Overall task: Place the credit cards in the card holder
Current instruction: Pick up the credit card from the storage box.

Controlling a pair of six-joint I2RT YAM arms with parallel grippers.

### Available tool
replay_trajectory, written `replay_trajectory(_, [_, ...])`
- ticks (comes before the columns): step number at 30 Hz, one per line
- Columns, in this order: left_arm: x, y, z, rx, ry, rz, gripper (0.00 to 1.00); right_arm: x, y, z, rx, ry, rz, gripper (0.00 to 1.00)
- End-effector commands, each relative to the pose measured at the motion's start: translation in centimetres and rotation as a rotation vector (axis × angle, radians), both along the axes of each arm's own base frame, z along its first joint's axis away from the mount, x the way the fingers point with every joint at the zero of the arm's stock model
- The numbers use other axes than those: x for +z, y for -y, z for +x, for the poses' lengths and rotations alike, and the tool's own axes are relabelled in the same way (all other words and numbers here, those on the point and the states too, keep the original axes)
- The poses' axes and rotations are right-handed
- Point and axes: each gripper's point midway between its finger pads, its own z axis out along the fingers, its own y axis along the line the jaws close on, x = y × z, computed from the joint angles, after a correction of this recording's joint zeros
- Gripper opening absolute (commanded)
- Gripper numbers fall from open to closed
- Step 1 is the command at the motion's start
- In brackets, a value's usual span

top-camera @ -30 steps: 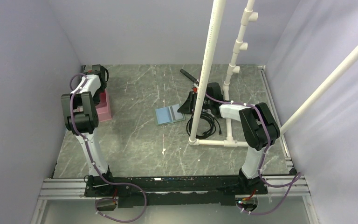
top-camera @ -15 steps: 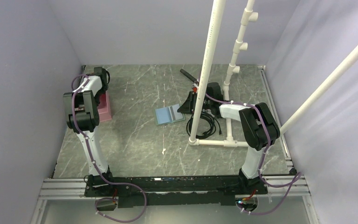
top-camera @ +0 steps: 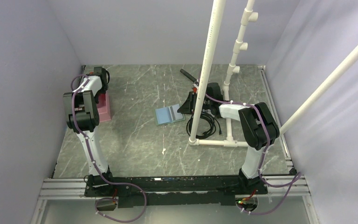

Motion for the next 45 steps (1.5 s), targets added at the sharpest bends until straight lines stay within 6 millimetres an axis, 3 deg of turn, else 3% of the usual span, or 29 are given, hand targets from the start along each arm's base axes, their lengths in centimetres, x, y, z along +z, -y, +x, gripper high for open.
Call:
replay_trajectory(1, [1.4, -0.7, 0.8, 0.001, 0.019, 0.056, 0.31, 1.5, -0.7, 0.8, 0.025, 0.065, 0.021, 0.44])
replay_trajectory(6, [1.5, -0.8, 0.8, 0.0, 0.015, 0.063, 0.22, 1.4, -0.6, 0.8, 0.025, 0.061, 0.02, 0.44])
replay_trajectory(14, [2.0, -0.8, 0.9, 0.002, 0.021, 0.065, 0.17, 1.5, -0.6, 0.9, 0.025, 0.064, 0.017, 0.44])
replay_trajectory(26, [2.7, -0.2, 0.9, 0.008, 0.054, 0.015, 0.01, 1.4, -0.7, 0.8, 0.026, 0.062, 0.017, 0.44])
replay_trajectory(37, [3.0, 1.8, 0.3, 0.032, 0.112, -0.118, 0.0, 1.2, -0.8, 0.8, 0.03, 0.056, 0.015, 0.44])
replay_trajectory(41, [4.1, 2.4, 0.1, 0.043, 0.151, -0.149, 0.0, 1.1, -0.8, 0.8, 0.03, 0.056, 0.01, 0.44])
replay_trajectory(45, [6.8, 2.6, 0.2, 0.052, 0.24, -0.161, 0.0, 1.0, -0.9, 0.8, 0.031, 0.056, 0.004, 0.44])
